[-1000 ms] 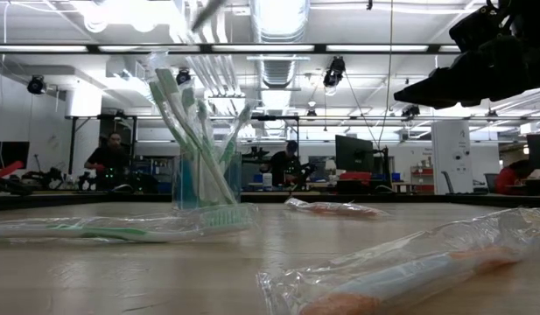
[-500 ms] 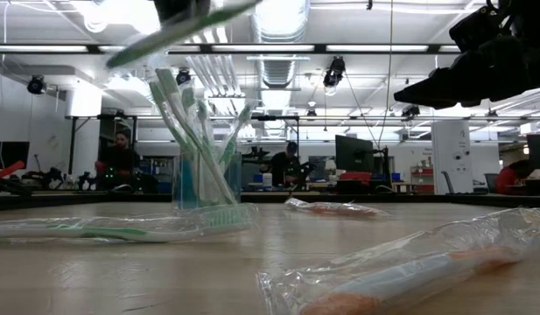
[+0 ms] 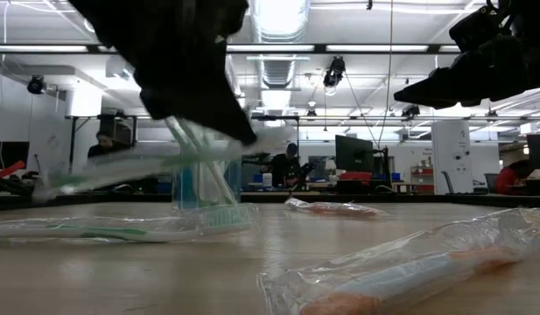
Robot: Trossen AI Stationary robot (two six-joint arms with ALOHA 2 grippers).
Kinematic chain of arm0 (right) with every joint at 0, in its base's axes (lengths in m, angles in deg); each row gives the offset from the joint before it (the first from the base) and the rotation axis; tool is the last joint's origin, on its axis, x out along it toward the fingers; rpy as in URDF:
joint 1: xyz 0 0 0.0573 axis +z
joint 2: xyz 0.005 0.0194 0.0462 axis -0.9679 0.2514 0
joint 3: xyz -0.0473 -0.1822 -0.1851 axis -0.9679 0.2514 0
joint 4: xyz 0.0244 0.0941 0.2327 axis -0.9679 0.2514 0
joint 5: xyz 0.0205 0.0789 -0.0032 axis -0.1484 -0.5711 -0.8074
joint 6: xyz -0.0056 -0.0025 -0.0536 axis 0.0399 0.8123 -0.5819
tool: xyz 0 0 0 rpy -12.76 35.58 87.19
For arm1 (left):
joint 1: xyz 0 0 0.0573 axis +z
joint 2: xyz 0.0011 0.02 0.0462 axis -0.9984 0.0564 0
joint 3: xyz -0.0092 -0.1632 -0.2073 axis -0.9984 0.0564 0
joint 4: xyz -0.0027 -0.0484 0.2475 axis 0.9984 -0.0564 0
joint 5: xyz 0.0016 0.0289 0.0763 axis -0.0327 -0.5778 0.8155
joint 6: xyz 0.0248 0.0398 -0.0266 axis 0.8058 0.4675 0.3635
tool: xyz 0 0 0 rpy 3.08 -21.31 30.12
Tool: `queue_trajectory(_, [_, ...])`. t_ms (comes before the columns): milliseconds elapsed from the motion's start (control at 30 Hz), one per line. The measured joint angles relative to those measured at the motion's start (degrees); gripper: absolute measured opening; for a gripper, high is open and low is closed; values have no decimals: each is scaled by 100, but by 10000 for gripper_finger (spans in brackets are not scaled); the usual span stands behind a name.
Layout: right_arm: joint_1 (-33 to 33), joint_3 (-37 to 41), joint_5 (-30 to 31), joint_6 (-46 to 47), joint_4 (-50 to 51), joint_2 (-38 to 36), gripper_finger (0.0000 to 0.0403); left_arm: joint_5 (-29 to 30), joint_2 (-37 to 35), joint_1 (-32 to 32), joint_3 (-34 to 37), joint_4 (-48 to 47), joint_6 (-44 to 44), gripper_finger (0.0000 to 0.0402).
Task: Pick & Place toothbrushing station
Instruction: Put the green toothbrush into the transparent organizer
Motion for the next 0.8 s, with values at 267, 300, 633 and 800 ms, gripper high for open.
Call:
queue_trajectory(267, [0, 0, 0, 0, 2, 0, 244, 38, 510, 34, 0, -47, -229, 8])
queue_trajectory(300, [1, 0, 0, 0, 2, 0, 244, 15, 533, 34, 0, -49, -289, 10])
queue_trajectory(633, [1, 0, 0, 0, 0, 0, 244, -24, 561, 32, 0, -34, -455, 31])
queue_trajectory(800, [0, 0, 0, 0, 0, 0, 244, -23, 561, 32, 0, -42, -638, 51])
